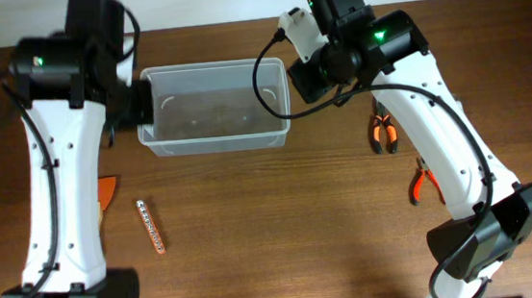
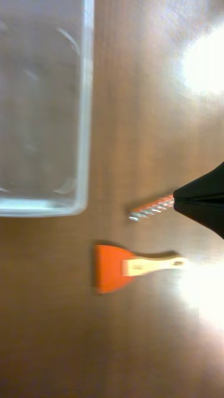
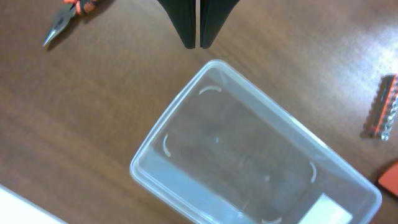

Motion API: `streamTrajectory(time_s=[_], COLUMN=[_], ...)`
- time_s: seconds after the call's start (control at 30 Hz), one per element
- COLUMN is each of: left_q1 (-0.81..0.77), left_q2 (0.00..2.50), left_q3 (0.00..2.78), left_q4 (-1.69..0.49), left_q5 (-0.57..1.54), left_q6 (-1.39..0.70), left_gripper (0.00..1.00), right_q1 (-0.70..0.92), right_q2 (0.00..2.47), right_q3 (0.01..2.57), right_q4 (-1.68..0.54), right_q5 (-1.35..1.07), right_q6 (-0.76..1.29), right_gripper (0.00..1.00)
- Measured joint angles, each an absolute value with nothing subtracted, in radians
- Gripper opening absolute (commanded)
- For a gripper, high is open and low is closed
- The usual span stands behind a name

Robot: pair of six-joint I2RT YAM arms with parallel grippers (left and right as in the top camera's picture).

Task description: Pack container

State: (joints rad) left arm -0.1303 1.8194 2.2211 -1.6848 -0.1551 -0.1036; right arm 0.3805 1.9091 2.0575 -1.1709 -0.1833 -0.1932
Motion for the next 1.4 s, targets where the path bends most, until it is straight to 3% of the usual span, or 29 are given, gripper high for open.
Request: streamTrajectory(time_s=[0.17,0.43,1.4], left_q1=[-0.067,-0.01,-0.01], left_q2=[1.715,1.67,1.67], left_q3=[2.004,1.873,1.858], left_q4=[-1.686,-1.611,-1.555], left_q5=[-0.166,-0.17,-0.17], left_q6=[-0.123,-0.128,-0.129], left_gripper=[0.02,0.02,0.02], right_q1=[0.381,0.382,0.445], right_q2=[1.921,2.043,2.252], right_q3=[2.065,2.07,2.07], right_q4=[-1.121,-1.113,-1.265], right_q5=[-0.179,-0.178,-0.178], right_q6=[-0.202,-0.224,-0.293], right_gripper=[0.04,0.04,0.04])
